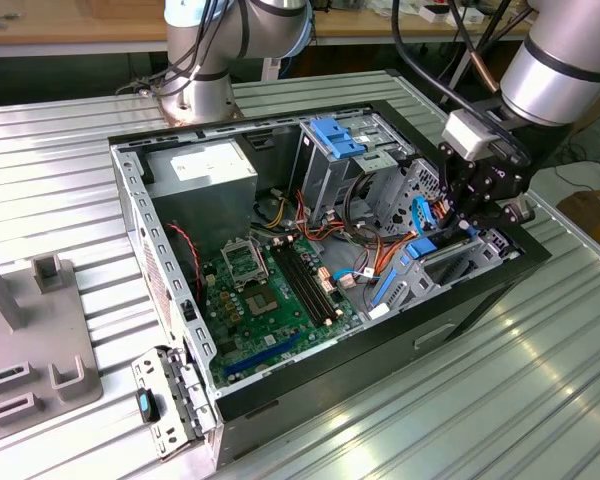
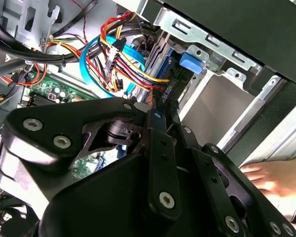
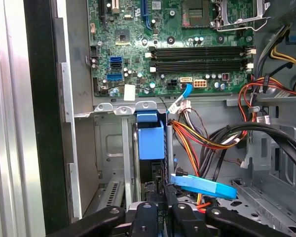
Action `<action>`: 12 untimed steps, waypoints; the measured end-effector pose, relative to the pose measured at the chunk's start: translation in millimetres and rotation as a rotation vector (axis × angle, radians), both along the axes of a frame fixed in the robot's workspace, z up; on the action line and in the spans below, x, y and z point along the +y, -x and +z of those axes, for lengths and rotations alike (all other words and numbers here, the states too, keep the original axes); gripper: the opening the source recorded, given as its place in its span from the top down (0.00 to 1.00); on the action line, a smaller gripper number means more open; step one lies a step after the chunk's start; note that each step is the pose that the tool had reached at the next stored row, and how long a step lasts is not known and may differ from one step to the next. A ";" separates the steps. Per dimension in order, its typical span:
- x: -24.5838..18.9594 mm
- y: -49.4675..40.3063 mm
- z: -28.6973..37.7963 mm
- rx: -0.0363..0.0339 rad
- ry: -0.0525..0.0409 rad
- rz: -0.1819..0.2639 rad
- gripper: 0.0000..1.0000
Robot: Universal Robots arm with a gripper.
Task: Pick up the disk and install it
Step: 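Insert the first disk wire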
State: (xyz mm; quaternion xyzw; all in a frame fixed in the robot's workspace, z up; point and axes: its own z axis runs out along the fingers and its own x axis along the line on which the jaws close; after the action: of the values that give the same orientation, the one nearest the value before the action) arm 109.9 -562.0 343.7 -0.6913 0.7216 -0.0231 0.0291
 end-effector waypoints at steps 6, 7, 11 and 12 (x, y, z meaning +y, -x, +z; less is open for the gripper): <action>0.0 0.0 -1.0 0.0001 0.0000 0.000 0.82; 0.0 0.0 -1.3 0.0000 0.0001 0.000 0.82; 0.0 0.0 -2.3 0.0000 -0.0001 0.000 0.82; 0.0 0.0 -1.2 -0.0001 -0.0009 0.000 0.82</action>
State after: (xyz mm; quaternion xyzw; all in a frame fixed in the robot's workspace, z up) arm 109.9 -562.0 342.5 -0.6913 0.7216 -0.0228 0.0294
